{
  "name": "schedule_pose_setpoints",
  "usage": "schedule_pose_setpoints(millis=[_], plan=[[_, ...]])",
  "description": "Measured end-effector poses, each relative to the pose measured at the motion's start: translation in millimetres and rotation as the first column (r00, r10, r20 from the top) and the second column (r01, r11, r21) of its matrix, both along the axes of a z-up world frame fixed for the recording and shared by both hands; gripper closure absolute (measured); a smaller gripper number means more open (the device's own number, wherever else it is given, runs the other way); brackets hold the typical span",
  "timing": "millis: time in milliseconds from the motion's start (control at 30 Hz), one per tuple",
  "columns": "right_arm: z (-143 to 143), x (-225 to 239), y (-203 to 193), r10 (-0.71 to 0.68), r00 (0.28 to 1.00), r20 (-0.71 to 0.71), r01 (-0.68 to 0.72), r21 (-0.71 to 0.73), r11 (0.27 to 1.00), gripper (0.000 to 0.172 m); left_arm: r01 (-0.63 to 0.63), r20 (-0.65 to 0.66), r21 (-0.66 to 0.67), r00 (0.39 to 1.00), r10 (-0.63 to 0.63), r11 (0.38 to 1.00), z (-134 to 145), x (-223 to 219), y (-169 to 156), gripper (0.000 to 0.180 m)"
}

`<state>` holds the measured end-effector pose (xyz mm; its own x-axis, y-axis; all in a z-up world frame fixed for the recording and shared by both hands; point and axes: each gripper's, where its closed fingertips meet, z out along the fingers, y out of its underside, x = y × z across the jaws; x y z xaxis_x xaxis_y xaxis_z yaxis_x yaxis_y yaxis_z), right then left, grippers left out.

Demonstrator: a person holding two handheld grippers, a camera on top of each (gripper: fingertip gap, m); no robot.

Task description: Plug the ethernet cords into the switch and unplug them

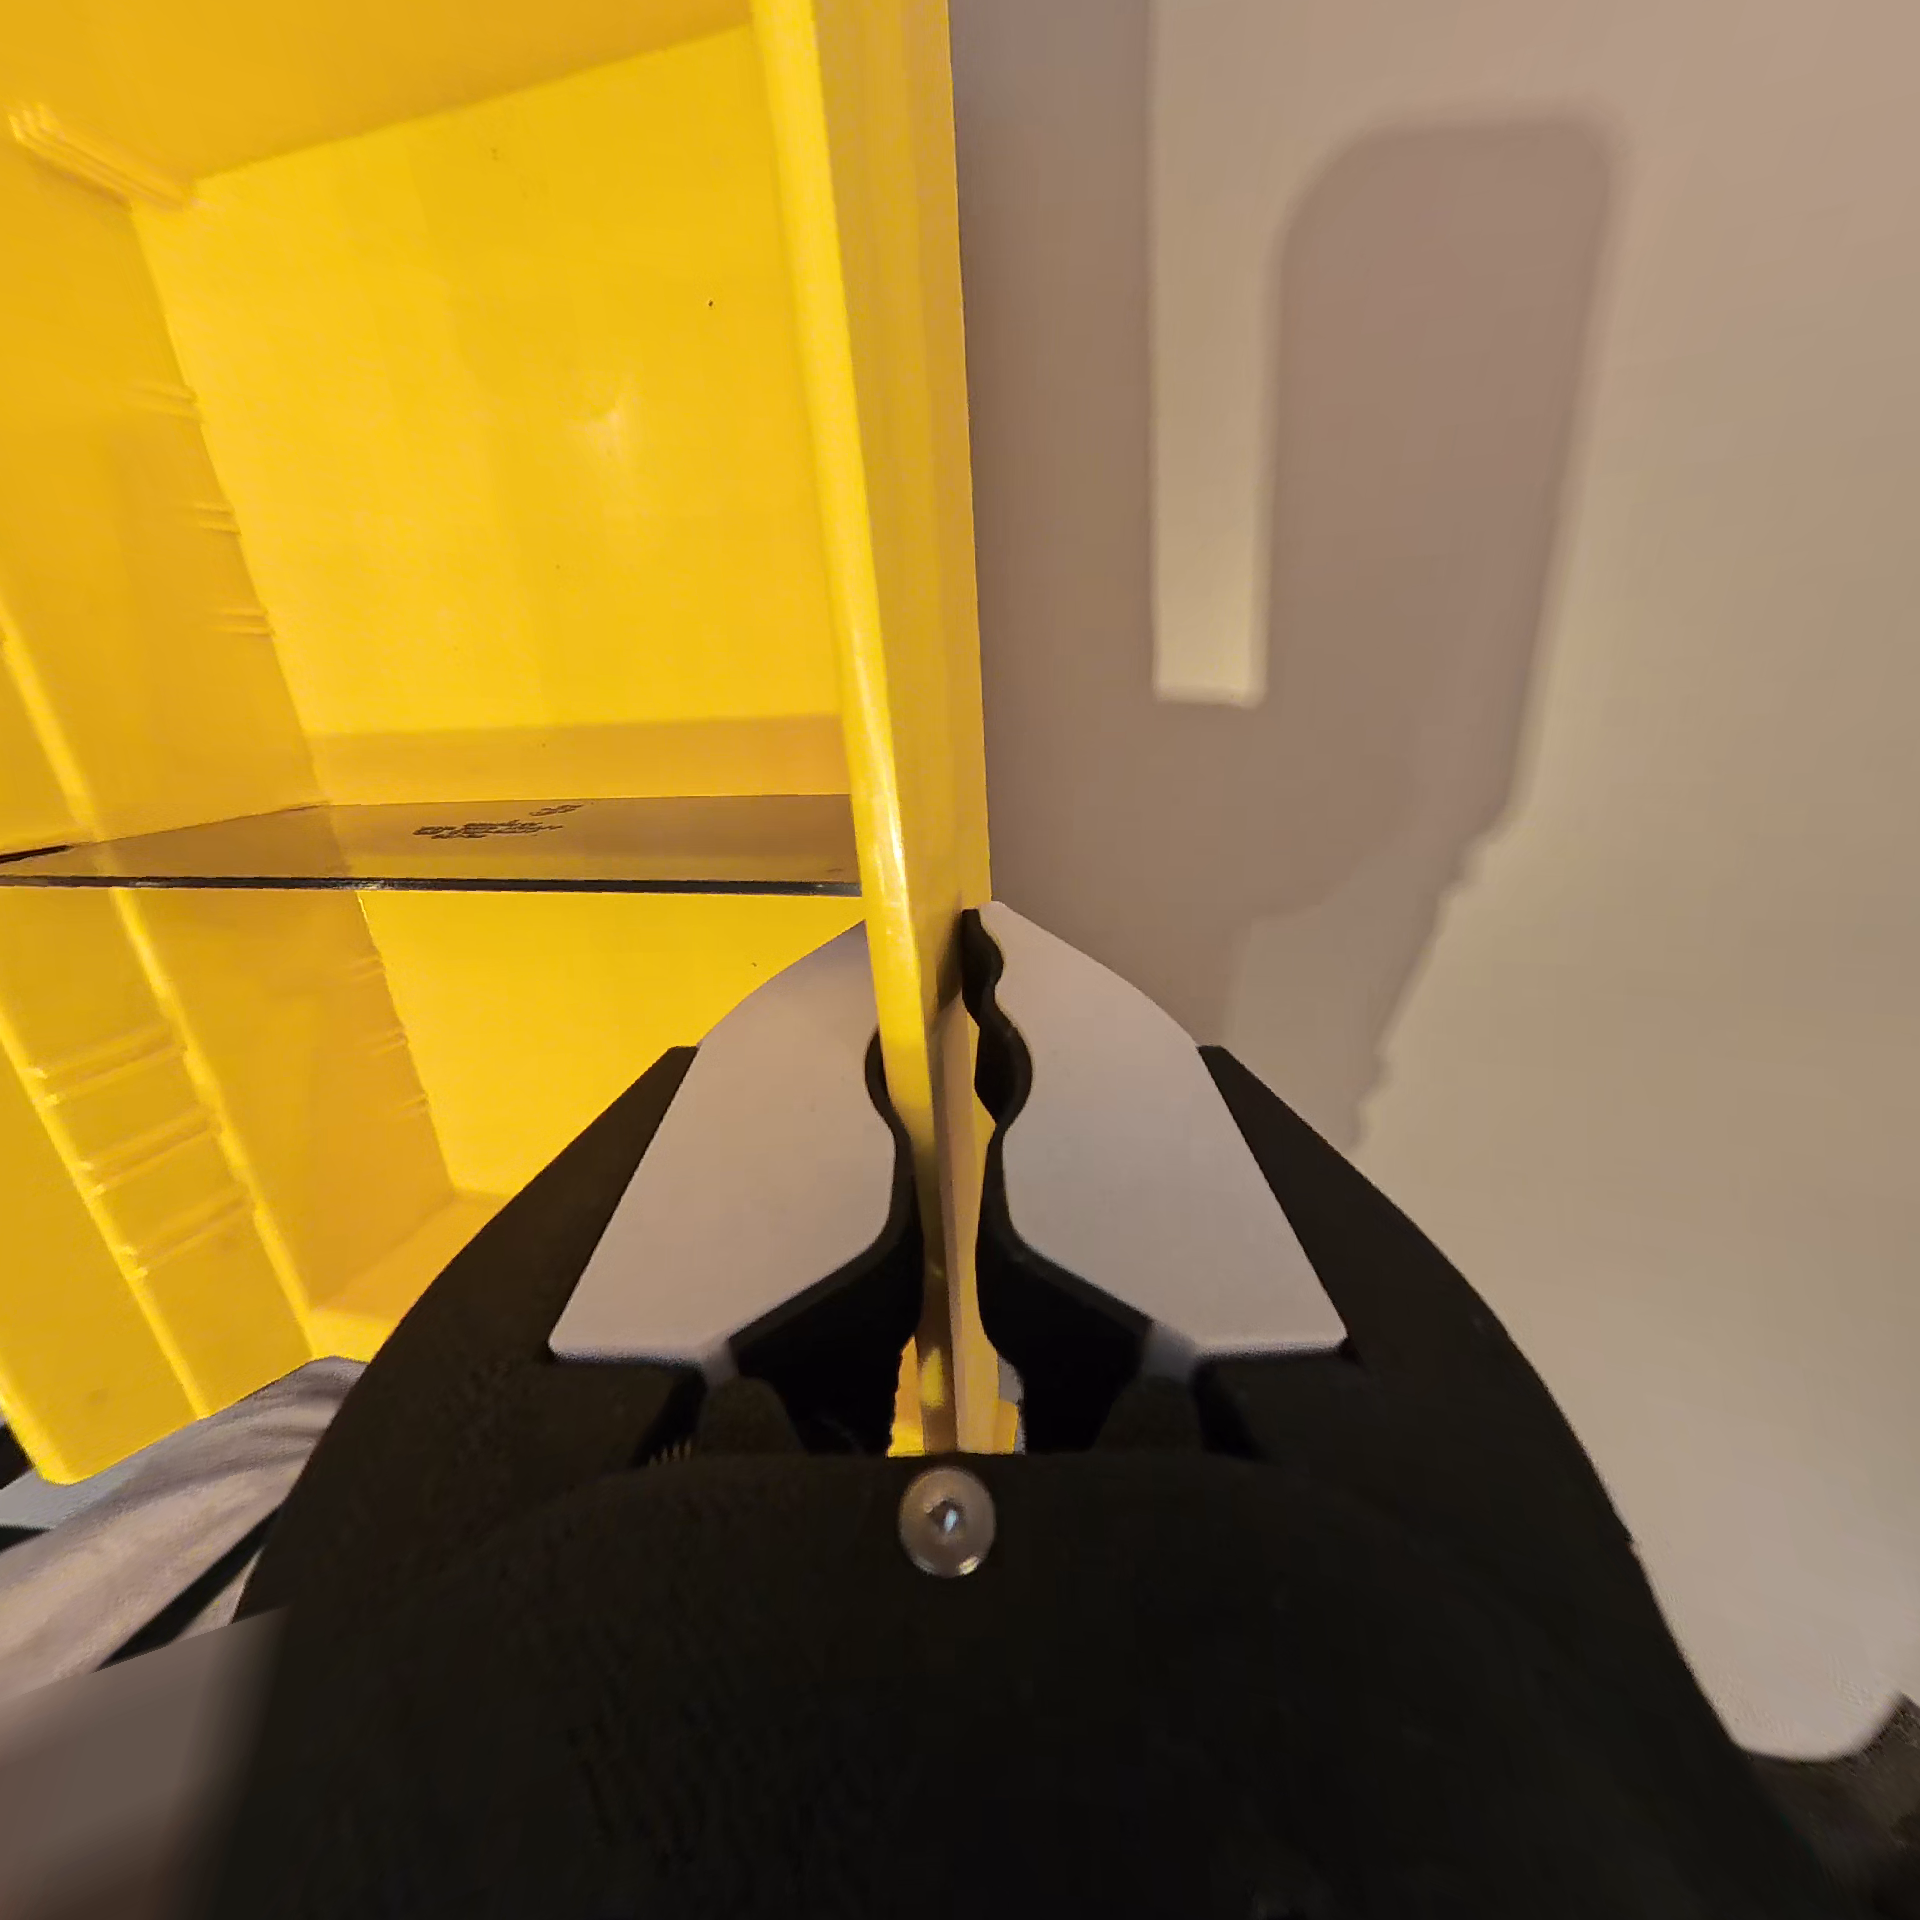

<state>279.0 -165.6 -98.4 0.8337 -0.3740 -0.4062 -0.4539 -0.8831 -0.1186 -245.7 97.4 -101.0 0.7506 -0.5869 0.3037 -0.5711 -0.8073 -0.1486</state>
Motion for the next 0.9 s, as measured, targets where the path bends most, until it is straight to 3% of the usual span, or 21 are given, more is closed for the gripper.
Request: schedule_pose_setpoints(millis=[467,900], plan=[[-17.4,-58.6,63.1,-0.056,0.995,0.079,0.054,0.026,0.998,0.164,-0.332,0.066,0.014,0.941,0.331,0.943,1.6,-136.6,3.9,0.169],[-22.1,-69.0,103.1,-0.079,0.993,0.083,0.075,0.048,0.996,0.161,-0.532,0.188,-0.011,0.831,0.524,0.847,2.8,-183.5,18.4,0.163]])
